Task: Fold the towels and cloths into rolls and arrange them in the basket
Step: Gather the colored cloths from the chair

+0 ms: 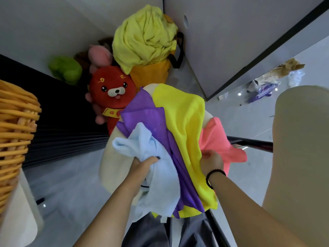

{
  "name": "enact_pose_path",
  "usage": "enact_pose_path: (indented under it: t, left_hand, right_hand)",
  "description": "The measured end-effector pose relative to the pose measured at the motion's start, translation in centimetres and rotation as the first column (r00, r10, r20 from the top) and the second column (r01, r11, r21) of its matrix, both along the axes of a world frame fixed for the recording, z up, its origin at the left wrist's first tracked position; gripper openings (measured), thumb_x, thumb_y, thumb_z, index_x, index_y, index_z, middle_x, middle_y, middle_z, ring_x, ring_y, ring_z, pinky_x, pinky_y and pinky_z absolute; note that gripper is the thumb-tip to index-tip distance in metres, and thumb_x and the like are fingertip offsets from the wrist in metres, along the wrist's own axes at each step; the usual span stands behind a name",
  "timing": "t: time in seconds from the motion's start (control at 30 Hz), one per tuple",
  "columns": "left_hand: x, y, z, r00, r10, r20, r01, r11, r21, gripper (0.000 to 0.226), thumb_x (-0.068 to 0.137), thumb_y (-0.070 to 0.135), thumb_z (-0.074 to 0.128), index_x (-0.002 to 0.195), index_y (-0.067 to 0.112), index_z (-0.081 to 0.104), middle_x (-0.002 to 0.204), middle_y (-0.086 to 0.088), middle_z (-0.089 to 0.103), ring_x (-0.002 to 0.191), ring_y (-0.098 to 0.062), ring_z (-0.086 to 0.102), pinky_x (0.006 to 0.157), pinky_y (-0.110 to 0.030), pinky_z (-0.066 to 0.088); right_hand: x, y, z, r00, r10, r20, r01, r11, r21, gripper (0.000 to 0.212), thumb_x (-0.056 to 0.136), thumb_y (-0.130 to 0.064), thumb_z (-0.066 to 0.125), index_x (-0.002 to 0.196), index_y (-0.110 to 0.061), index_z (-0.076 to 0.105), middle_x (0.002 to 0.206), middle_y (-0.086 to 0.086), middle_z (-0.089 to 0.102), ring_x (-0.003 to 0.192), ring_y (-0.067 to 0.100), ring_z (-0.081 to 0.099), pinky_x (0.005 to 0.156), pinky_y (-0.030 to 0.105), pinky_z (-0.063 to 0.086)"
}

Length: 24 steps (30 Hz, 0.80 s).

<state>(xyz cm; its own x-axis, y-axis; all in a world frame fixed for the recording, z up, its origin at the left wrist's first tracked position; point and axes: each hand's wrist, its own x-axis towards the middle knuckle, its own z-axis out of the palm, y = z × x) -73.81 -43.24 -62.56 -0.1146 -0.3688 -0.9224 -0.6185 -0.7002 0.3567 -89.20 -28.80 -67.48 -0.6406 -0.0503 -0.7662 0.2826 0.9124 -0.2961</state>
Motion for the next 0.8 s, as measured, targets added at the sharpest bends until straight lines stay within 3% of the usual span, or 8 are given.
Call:
enact_pose_path:
  t: [0.1, 0.23, 0.37, 0.4, 0.47, 0.57, 0.67, 0.8]
  left_hand:
    - [-0.9, 0.2, 0.2, 0.998, -0.062, -0.010, 0.062, 0.996, 0.063, 0.050, 0.065, 0.037, 0.077, 0.110, 0.026, 0.058, 0.099, -0.006, 0.073, 0.089, -0.026, 0.069, 0.073, -0.037, 0.056]
    - [-1.1, 0.3, 0.1, 0.999, -0.042, -0.029, 0.044, 0.998, 0.044, 0.041, 0.074, 0.030, 0.077, 0.111, 0.022, 0.059, 0.097, -0.006, 0.073, 0.089, -0.025, 0.069, 0.072, -0.035, 0.053]
    - [1.0, -0.7, -0.1, 0.989, 0.136, 0.056, -0.131, 0.988, -0.085, 0.045, 0.064, 0.027, 0.079, 0.103, 0.011, 0.067, 0.085, -0.012, 0.074, 0.078, -0.029, 0.071, 0.068, -0.038, 0.055]
    - [1.7, -1.1, -0.2, 0.982, 0.172, 0.072, -0.164, 0.981, -0.107, 0.050, 0.058, 0.029, 0.078, 0.104, 0.011, 0.068, 0.085, -0.012, 0.074, 0.079, -0.031, 0.071, 0.072, -0.042, 0.057]
    - [2.8, -1.5, -0.3, 0.980, 0.178, 0.088, -0.165, 0.976, -0.140, 0.053, 0.055, 0.030, 0.077, 0.104, 0.013, 0.067, 0.087, -0.011, 0.074, 0.081, -0.031, 0.071, 0.075, -0.044, 0.057]
    - [2.9, -1.3, -0.3, 0.980, 0.173, 0.101, -0.152, 0.970, -0.192, 0.041, 0.068, 0.022, 0.081, 0.102, 0.016, 0.059, 0.093, -0.009, 0.070, 0.084, -0.027, 0.068, 0.070, -0.036, 0.053]
    - [1.6, -0.5, 0.0, 0.982, 0.134, 0.135, -0.081, 0.935, -0.346, 0.049, 0.075, 0.016, 0.078, 0.109, 0.015, 0.043, 0.101, -0.004, 0.059, 0.089, -0.020, 0.060, 0.072, -0.032, 0.047]
    - [0.6, 0.2, 0.1, 0.993, 0.110, 0.047, -0.085, 0.927, -0.367, 0.065, 0.078, 0.013, 0.076, 0.126, 0.019, 0.033, 0.113, 0.000, 0.055, 0.098, -0.016, 0.058, 0.084, -0.033, 0.047]
  right_hand:
    - [0.3, -1.9, 0.9, 0.948, 0.302, 0.100, -0.309, 0.948, 0.072, 0.018, 0.081, -0.006, 0.045, 0.069, -0.017, 0.052, 0.081, 0.005, 0.057, 0.084, 0.026, 0.053, 0.073, 0.028, 0.040]
    - [2.3, -3.6, 2.3, 0.958, 0.271, 0.099, -0.249, 0.950, -0.186, 0.032, 0.077, 0.007, 0.045, 0.057, -0.018, 0.040, 0.064, -0.003, 0.045, 0.070, 0.019, 0.041, 0.062, 0.025, 0.031]
    - [3.4, -3.3, 3.5, 0.931, 0.109, 0.349, 0.072, 0.882, -0.465, 0.034, 0.084, 0.008, 0.051, 0.070, -0.020, 0.065, 0.064, -0.008, 0.061, 0.063, 0.009, 0.052, 0.062, 0.022, 0.045]
    - [3.1, -2.9, 3.2, 0.949, 0.000, 0.316, 0.151, 0.879, -0.453, 0.029, 0.085, 0.004, 0.055, 0.077, -0.021, 0.069, 0.071, -0.007, 0.066, 0.068, 0.010, 0.058, 0.067, 0.023, 0.049]
    - [1.6, -1.9, 2.1, 0.951, -0.310, -0.003, 0.293, 0.901, -0.321, 0.020, 0.081, -0.007, 0.067, 0.098, -0.017, 0.066, 0.093, 0.002, 0.067, 0.088, 0.019, 0.062, 0.083, 0.031, 0.051]
    - [-0.9, -0.5, 1.1, 0.811, -0.541, -0.223, 0.529, 0.841, -0.112, 0.069, 0.069, -0.023, 0.082, 0.127, -0.013, 0.048, 0.125, 0.017, 0.048, 0.114, 0.035, 0.051, 0.098, 0.045, 0.044]
    - [-1.0, 0.0, 0.6, 0.901, -0.418, -0.116, 0.424, 0.905, 0.036, 0.081, 0.067, -0.036, 0.083, 0.133, -0.017, 0.041, 0.133, 0.016, 0.038, 0.117, 0.035, 0.046, 0.092, 0.043, 0.044]
    - [0.1, -1.4, 1.3, 0.954, -0.282, 0.100, 0.298, 0.927, -0.230, 0.060, 0.083, -0.046, 0.066, 0.127, -0.013, 0.043, 0.116, 0.006, 0.058, 0.098, 0.020, 0.057, 0.086, 0.037, 0.049]
